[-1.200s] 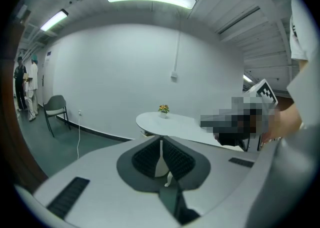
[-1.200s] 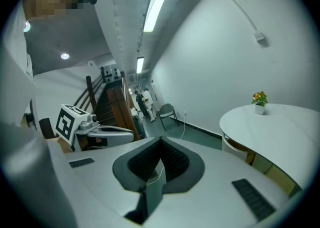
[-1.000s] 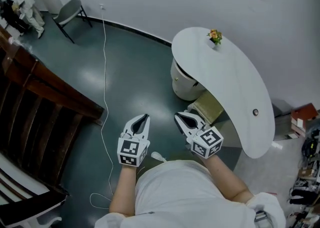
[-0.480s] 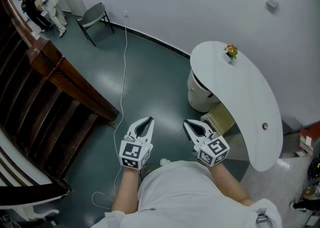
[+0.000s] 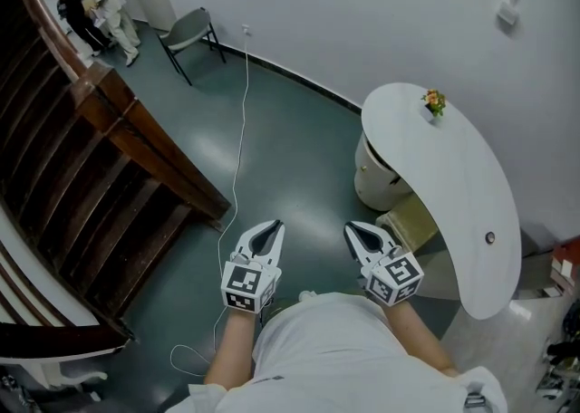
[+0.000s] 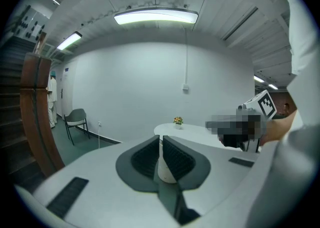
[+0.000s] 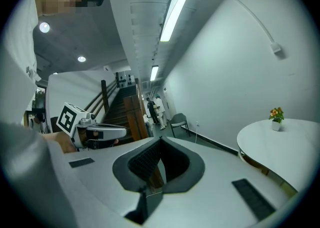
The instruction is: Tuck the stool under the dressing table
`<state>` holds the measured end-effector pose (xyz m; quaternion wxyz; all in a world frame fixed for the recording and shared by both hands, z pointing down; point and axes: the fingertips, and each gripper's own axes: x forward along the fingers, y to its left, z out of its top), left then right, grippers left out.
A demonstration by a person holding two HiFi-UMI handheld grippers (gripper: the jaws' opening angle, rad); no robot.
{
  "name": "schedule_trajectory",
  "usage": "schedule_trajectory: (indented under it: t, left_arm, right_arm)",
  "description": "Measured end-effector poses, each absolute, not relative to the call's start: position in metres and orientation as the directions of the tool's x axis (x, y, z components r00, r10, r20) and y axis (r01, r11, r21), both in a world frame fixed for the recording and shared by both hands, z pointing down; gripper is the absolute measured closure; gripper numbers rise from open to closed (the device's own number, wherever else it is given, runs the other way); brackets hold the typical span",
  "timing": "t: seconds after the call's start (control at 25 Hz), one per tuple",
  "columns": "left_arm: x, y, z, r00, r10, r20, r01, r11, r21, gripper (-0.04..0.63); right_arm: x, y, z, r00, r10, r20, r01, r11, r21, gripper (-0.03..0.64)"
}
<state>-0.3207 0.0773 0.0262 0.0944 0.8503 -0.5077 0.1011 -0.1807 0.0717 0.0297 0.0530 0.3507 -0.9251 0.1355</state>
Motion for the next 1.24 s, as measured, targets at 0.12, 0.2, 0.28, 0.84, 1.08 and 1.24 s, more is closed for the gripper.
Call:
schedule_trajectory:
  t: [0.12, 0.2, 0.28, 0.84, 1.08, 1.24]
  left_arm:
    - [-0.322, 0.082, 0.031, 0.460, -0.844, 0.275, -0.885, -0.463, 0.059, 0.589]
    - [-0.323, 0.086, 0.034, 0.457, -0.845, 0.279, -0.887, -0.458, 0.063, 0.589]
    - [-0.325, 0.089, 0.036, 0.453, -0.846, 0.281, -0.889, -0.453, 0.070, 0.589]
    - [-0.324, 0.100, 0.045, 0.455, -0.845, 0.282, -0.890, -0.445, 0.104, 0.589]
    - [-0.325, 0.099, 0.047, 0.459, -0.844, 0.279, -0.888, -0.447, 0.108, 0.589]
    - [-0.329, 0.100, 0.048, 0.460, -0.842, 0.281, -0.887, -0.448, 0.109, 0.589]
  right_arm:
    - [-0.180, 0.072, 0.033, -0.747, -0.633, 0.204, -0.665, 0.716, -0.211, 0.607]
    - [-0.181, 0.074, 0.035, -0.748, -0.629, 0.210, -0.663, 0.717, -0.213, 0.607]
    - [-0.184, 0.077, 0.035, -0.752, -0.625, 0.209, -0.659, 0.719, -0.220, 0.607]
    - [-0.178, 0.088, 0.045, -0.736, -0.637, 0.229, -0.677, 0.692, -0.251, 0.607]
    - [-0.178, 0.088, 0.049, -0.729, -0.643, 0.236, -0.685, 0.682, -0.257, 0.607]
    - [-0.181, 0.090, 0.050, -0.730, -0.641, 0.239, -0.684, 0.681, -0.261, 0.607]
